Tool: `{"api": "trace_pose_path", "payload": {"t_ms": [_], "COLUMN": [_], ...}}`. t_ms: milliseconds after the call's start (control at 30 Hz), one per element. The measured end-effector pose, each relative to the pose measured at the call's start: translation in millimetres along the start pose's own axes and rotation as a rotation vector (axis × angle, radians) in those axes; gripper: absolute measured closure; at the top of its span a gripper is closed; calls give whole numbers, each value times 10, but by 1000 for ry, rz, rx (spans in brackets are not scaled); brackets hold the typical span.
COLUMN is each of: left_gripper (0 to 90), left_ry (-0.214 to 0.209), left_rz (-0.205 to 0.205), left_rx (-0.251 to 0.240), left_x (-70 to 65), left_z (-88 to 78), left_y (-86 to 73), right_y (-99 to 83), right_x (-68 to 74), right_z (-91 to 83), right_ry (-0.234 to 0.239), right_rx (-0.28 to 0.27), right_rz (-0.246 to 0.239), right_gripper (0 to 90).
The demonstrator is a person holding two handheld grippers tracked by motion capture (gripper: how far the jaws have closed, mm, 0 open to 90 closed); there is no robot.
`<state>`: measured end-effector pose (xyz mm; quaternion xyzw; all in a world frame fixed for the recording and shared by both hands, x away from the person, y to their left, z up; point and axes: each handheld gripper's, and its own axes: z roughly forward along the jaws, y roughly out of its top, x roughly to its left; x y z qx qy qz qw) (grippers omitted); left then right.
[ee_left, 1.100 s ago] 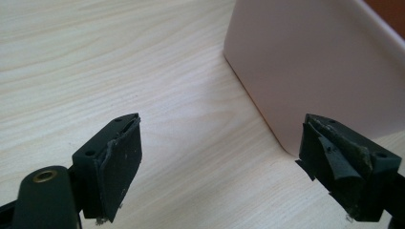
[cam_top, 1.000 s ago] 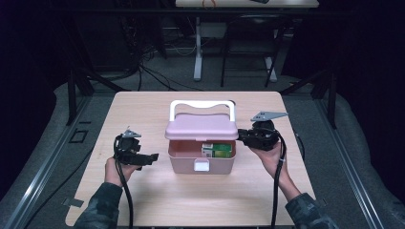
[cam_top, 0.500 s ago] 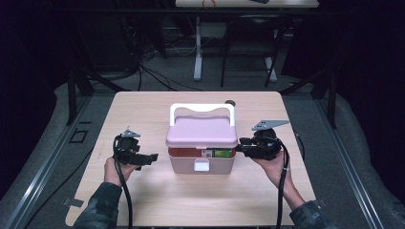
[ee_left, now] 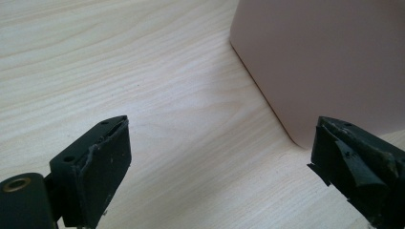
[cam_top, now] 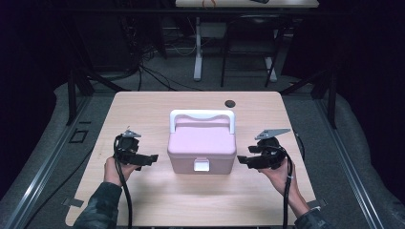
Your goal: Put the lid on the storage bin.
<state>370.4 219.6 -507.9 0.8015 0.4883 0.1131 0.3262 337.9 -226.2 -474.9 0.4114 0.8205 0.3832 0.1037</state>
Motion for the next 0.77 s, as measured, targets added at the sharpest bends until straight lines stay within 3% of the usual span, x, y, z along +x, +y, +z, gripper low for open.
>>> {"api": "trace_pose_path", "payload": {"t_ms": [233,400,500,767], "left_gripper": [3,3,3,3], "left_ry": [29,25,26,8], "left_rz": [9,-3,2,7], "left_rx": [20,23,27,61], "left_x": [28,51,34,53], "left_z": [28,54,81,187], "left_y": [-2,-18,-23,-28], "right_y": [-192,-346,-403,-447], "right_x": [-128,-229,-267,-336], "right_z": [-72,-91,-101,-85], "right_ry": [-109,-149,-149,-185], "right_rx": [47,108,130,137], "right_rz": [22,33,50,44], "right_gripper": [138,13,0,0]}}
